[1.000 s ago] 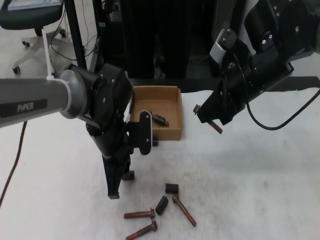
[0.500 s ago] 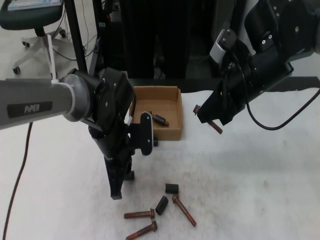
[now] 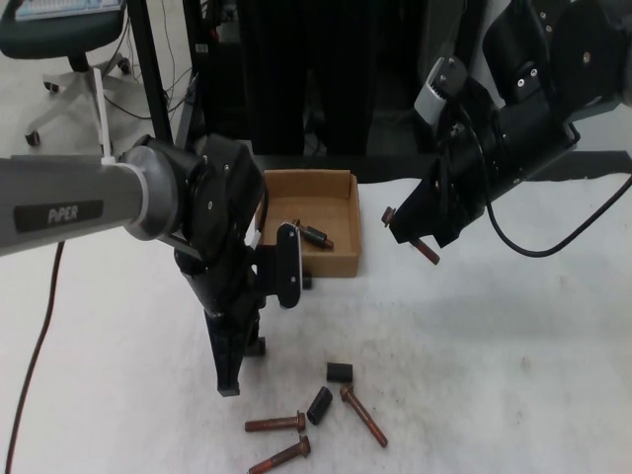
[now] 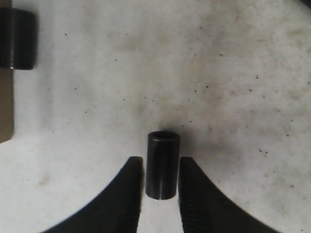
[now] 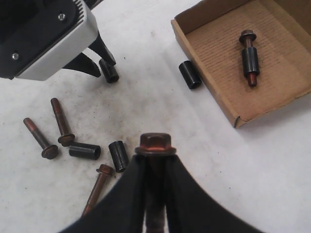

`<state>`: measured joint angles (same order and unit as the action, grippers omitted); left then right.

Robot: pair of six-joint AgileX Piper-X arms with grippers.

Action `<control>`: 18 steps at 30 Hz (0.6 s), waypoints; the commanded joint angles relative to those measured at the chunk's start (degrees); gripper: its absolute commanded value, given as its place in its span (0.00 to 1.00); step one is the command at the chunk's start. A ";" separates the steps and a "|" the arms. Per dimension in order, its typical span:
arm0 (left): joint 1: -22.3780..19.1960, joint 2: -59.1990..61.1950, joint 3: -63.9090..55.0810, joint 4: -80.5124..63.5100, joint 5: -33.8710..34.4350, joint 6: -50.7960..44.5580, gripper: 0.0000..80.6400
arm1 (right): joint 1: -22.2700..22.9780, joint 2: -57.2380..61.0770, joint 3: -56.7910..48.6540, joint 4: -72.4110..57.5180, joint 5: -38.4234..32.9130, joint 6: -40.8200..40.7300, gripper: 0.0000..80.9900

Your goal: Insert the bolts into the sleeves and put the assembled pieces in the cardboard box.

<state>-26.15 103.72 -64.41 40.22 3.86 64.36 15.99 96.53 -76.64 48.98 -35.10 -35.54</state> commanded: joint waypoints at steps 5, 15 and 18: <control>-0.16 0.33 -0.53 0.40 0.09 -0.14 0.32 | -0.06 -1.03 -0.14 0.32 -1.27 -0.04 0.01; -0.16 0.63 -0.53 -0.91 1.44 -0.14 0.32 | -0.06 -1.03 -0.14 0.32 -1.27 -0.04 0.01; -0.16 1.19 -0.53 -0.91 1.44 -0.57 0.32 | -0.06 -1.03 -0.14 0.32 -1.27 -0.04 0.01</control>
<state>-26.15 104.80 -64.53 39.45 4.85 64.36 15.99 96.53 -76.64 48.98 -35.10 -35.54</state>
